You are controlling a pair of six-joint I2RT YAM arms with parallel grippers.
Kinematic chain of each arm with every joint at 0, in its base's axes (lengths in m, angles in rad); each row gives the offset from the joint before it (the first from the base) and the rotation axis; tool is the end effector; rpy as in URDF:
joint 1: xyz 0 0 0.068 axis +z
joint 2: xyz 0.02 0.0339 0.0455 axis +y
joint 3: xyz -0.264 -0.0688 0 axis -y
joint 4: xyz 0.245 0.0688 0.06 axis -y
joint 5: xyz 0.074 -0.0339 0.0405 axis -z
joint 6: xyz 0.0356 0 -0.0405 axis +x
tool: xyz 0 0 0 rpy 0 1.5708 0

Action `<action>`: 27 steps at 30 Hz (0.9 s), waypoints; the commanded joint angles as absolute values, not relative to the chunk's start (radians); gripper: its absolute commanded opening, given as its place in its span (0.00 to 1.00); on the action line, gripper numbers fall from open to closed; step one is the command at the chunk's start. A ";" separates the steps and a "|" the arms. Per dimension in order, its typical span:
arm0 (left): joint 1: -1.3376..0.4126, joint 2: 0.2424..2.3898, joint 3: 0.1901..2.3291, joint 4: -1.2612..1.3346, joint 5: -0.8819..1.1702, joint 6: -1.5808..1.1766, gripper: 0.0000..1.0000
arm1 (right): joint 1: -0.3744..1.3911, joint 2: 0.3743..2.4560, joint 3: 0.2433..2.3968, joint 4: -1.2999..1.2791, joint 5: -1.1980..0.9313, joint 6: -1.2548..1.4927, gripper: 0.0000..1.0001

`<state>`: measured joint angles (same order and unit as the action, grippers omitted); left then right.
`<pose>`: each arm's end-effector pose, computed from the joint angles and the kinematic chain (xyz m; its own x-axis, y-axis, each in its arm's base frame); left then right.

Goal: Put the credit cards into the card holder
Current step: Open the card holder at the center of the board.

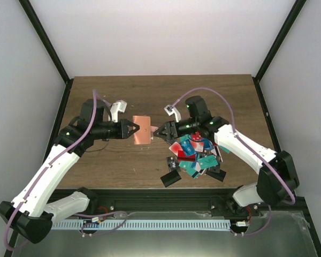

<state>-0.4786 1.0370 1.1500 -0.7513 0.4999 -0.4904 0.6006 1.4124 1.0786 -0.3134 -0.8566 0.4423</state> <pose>0.1758 -0.1104 0.3653 -0.8179 -0.0413 -0.5739 0.4089 0.6601 -0.6302 0.2382 0.1958 0.2919 -0.8209 -0.2225 -0.5260 -0.5711 0.3263 0.7532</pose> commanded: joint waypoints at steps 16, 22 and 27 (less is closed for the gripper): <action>-0.480 1.008 1.101 -0.682 0.515 -0.524 0.04 | 0.621 1.454 1.104 -0.233 -0.862 0.476 0.01; -0.480 1.033 1.029 -0.687 0.473 -0.543 0.04 | 0.631 1.487 1.060 -0.243 -0.853 0.514 0.01; -0.479 1.080 0.892 -0.673 0.417 -0.566 0.04 | 0.662 1.549 1.005 -0.256 -0.819 0.544 0.01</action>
